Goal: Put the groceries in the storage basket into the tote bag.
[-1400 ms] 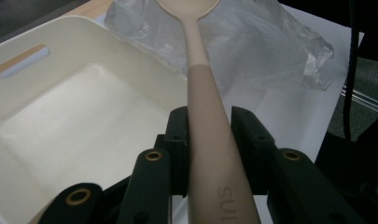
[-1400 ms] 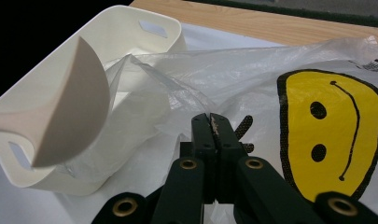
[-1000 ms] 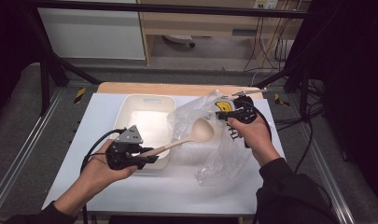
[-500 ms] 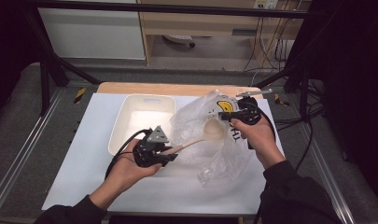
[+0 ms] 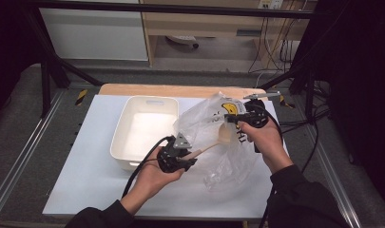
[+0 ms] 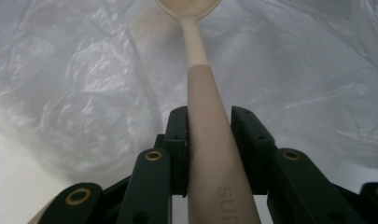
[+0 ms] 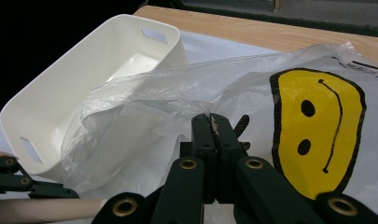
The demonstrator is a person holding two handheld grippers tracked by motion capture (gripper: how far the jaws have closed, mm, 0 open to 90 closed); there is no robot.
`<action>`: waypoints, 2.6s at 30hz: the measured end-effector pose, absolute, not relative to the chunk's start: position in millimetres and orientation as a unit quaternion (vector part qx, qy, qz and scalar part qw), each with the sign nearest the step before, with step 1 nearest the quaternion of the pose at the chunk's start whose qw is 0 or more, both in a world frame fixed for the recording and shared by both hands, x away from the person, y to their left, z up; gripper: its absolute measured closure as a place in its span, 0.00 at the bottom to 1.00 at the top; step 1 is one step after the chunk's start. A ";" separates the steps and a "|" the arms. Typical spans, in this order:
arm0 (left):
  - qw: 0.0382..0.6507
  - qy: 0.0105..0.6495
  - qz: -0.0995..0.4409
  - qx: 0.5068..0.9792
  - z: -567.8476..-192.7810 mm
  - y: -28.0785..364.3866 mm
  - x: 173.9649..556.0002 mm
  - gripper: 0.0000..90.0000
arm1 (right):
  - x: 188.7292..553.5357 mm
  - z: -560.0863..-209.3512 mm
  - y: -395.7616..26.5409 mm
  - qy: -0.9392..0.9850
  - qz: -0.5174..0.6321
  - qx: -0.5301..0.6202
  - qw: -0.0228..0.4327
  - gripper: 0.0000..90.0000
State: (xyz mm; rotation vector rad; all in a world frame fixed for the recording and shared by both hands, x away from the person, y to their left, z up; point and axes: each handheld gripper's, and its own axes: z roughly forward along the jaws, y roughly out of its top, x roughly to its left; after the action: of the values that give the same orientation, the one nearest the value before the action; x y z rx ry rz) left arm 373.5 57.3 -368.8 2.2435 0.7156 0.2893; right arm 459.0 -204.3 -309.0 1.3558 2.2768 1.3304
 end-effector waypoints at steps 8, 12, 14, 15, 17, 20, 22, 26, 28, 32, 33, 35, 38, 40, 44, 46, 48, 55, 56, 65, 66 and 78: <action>0.386 0.290 0.127 0.866 -384.4 25.6 379.2 0.76 | 457.0 -307.3 -204.7 0.764 0.450 0.453 0.092 1.00; 0.383 0.296 0.130 0.865 -394.1 15.1 384.8 0.76 | 454.0 -304.2 -204.2 0.764 0.454 0.449 0.093 1.00; 0.382 0.298 0.136 0.864 -398.4 10.9 386.9 0.76 | 451.7 -301.9 -203.5 0.766 0.455 0.445 0.093 1.00; 0.384 0.297 0.138 0.863 -400.3 9.3 388.1 0.76 | 451.3 -301.3 -203.2 0.766 0.456 0.442 0.095 1.00; 0.387 0.297 0.146 0.861 -403.5 6.0 389.7 0.76 | 450.0 -299.4 -202.6 0.767 0.456 0.440 0.095 1.00; 0.392 0.298 0.155 0.856 -405.2 1.2 390.4 0.76 | 449.3 -298.9 -201.4 0.769 0.455 0.438 0.096 1.00; 0.398 0.297 0.157 0.854 -404.4 -2.8 390.5 0.76 | 449.2 -299.2 -200.6 0.772 0.452 0.437 0.098 1.00; 0.404 0.294 0.160 0.851 -403.5 -15.3 390.1 0.76 | 449.1 -299.5 -199.9 0.772 0.453 0.436 0.097 1.00; 0.401 0.292 0.163 0.853 -405.7 -22.2 390.6 0.76 | 448.7 -299.6 -199.7 0.771 0.454 0.436 0.097 1.00; 0.400 0.290 0.167 0.853 -409.9 -30.8 391.5 0.76 | 448.2 -300.8 -199.8 0.771 0.453 0.437 0.096 1.00; 0.400 0.290 0.166 0.853 -410.9 -32.2 392.7 0.76 | 448.1 -301.1 -199.9 0.771 0.453 0.437 0.095 1.00; 0.401 0.293 0.169 0.851 -413.6 -34.3 395.6 0.76 | 447.9 -301.5 -200.3 0.771 0.454 0.436 0.095 1.00; 0.403 0.295 0.169 0.850 -419.3 -35.6 402.0 0.76 | 446.8 -300.2 -202.1 0.770 0.456 0.437 0.095 1.00; 0.400 0.300 0.169 0.849 -423.9 -36.6 406.5 0.76 | 446.0 -298.8 -203.5 0.769 0.457 0.437 0.095 1.00; 0.399 0.299 0.178 0.849 -431.0 -39.2 411.7 0.76 | 445.9 -297.6 -204.5 0.769 0.457 0.438 0.095 1.00; 0.403 0.296 0.183 0.847 -431.0 -41.6 411.8 0.76 | 446.4 -298.4 -204.2 0.771 0.455 0.436 0.095 1.00; 0.407 0.288 0.189 0.846 -430.5 -44.5 411.4 0.76 | 446.8 -299.1 -203.8 0.772 0.453 0.436 0.094 1.00; 0.406 0.287 0.187 0.847 -436.7 -50.4 415.1 0.76 | 448.3 -301.4 -199.5 0.774 0.452 0.434 0.092 1.00; 0.407 0.286 0.191 0.847 -437.6 -50.3 415.2 0.76 | 448.4 -301.8 -198.8 0.774 0.451 0.435 0.092 1.00; 0.426 0.288 0.191 0.837 -436.9 -50.0 421.0 0.76 | 452.3 -302.4 -194.1 0.773 0.453 0.435 0.087 1.00; 0.430 0.287 0.191 0.834 -435.9 -50.5 421.8 0.76 | 452.6 -302.1 -193.9 0.773 0.454 0.435 0.087 1.00; 0.423 0.297 0.194 0.834 -440.9 -54.7 433.3 0.76 | 451.0 -299.3 -191.4 0.774 0.454 0.432 0.089 1.00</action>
State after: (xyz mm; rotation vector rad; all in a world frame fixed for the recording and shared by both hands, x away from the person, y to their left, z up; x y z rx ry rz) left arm 433.3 -54.7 -440.9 2.0864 0.7441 0.4849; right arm 451.0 -191.4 -299.3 1.2845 2.3033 1.3512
